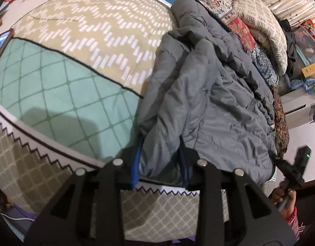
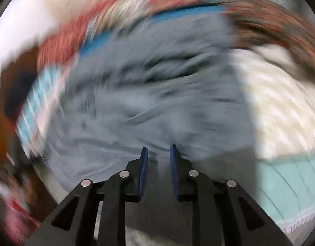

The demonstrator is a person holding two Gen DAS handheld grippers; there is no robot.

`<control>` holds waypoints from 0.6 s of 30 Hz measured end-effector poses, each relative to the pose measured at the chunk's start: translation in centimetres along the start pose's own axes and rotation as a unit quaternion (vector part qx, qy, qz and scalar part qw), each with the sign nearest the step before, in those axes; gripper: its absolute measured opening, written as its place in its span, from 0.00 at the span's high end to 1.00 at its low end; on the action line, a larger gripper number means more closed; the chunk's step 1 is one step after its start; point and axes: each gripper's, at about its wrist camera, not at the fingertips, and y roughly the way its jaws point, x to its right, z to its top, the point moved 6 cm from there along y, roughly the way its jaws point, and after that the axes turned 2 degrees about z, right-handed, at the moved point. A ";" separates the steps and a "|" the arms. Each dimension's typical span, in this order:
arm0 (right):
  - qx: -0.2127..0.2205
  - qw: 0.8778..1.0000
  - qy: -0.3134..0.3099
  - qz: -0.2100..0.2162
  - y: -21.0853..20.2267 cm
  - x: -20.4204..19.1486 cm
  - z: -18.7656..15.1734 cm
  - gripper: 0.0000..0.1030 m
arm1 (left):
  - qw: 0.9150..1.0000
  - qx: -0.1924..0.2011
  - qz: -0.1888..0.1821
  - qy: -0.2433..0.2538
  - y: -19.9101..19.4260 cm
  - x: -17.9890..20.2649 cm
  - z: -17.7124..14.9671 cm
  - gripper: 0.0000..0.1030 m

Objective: Fold large clothes

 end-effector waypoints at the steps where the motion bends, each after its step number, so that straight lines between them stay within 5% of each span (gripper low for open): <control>1: 0.032 0.999 0.019 0.008 -2.0 1.1 0.1 0.06 | 1.000 0.000 0.003 0.005 -0.2 0.2 0.0 0.69; 3: 0.082 0.996 0.048 0.004 -5.9 3.6 -0.3 0.13 | 1.000 0.003 0.001 0.014 -1.0 0.6 0.1 0.58; 7: 0.089 0.992 0.090 0.008 -8.5 6.8 -3.0 0.37 | 1.000 0.018 -0.012 0.018 -2.3 1.0 0.2 0.30; 11: 0.066 0.984 0.158 0.053 -8.1 9.5 -6.3 0.43 | 0.998 -0.008 -0.054 -0.016 -1.5 1.2 0.0 0.30; 17: 0.024 0.978 0.184 0.093 -4.6 8.8 -6.9 0.43 | 0.997 -0.025 -0.054 -0.043 0.3 1.6 -0.3 0.30; 18: 0.021 0.979 0.180 0.097 -4.3 8.4 -6.7 0.43 | 0.997 -0.023 -0.054 -0.048 0.3 1.5 -0.3 0.41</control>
